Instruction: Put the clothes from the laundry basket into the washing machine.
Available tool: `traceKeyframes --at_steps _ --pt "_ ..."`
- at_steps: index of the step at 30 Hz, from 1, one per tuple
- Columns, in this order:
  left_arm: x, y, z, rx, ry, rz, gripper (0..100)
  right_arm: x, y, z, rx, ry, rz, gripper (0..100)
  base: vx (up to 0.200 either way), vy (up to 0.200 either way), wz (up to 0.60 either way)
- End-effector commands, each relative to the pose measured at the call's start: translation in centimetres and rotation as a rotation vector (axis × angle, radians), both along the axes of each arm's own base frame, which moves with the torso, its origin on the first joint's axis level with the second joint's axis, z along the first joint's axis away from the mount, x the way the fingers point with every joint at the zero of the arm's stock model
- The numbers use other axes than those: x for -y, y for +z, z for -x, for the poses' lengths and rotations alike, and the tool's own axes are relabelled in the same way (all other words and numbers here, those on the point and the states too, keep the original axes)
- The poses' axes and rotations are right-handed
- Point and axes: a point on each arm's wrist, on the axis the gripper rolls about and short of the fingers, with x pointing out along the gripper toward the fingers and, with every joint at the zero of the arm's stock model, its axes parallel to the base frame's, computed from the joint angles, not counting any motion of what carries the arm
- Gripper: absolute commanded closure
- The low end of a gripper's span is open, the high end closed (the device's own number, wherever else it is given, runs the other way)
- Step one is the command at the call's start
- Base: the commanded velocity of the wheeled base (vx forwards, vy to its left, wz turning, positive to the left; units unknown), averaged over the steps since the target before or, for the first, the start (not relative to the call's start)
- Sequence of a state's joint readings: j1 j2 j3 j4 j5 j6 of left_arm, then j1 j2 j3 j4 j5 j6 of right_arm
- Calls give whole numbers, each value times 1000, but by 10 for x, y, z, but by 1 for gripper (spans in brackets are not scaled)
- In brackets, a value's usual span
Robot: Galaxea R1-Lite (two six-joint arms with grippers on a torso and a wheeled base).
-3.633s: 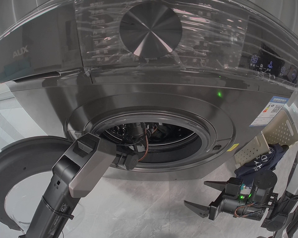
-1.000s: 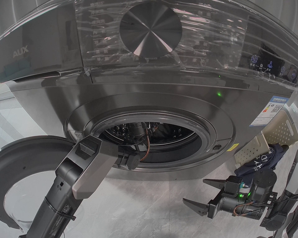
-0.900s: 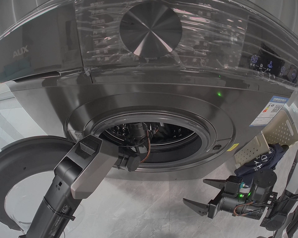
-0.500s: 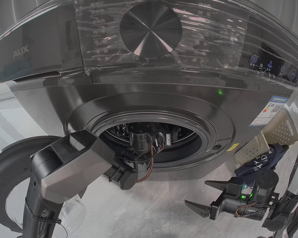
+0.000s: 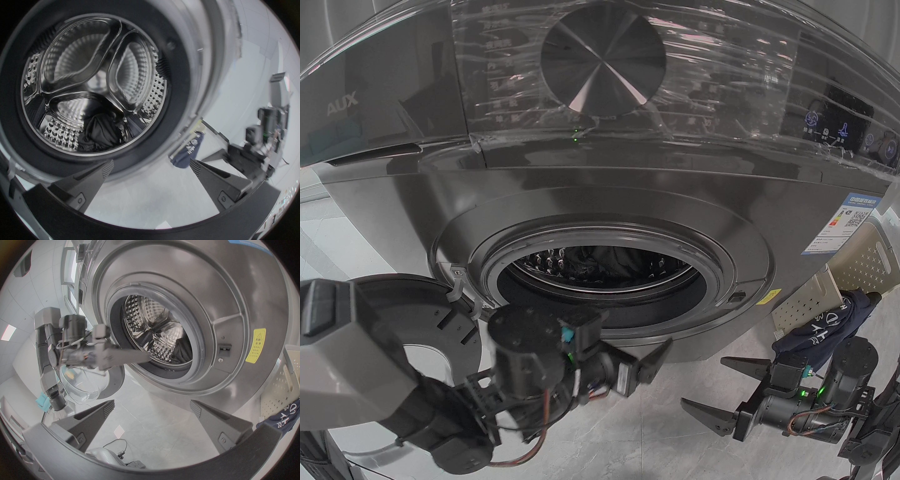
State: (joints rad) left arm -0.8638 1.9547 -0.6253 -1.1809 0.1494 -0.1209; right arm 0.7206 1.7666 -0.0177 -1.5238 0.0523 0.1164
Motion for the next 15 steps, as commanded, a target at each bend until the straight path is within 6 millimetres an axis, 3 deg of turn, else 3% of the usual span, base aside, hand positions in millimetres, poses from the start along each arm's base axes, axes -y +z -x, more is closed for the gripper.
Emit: traceKeyframes --at_steps 1,7,10,15 --pt "-45 16 71 -8 -158 -1 0 12 15 11 42 -5 -22 0 0 0 0" --pt "-66 27 84 19 -138 35 0 20 24 13 81 -49 -45 0 0 0 0" --pt "-90 40 98 62 -119 81 0 35 37 15 140 -181 -68 0 0 0 0" --pt "-130 50 118 119 -16 98 0 60 51 25 177 -293 -93 0 -200 0 0"
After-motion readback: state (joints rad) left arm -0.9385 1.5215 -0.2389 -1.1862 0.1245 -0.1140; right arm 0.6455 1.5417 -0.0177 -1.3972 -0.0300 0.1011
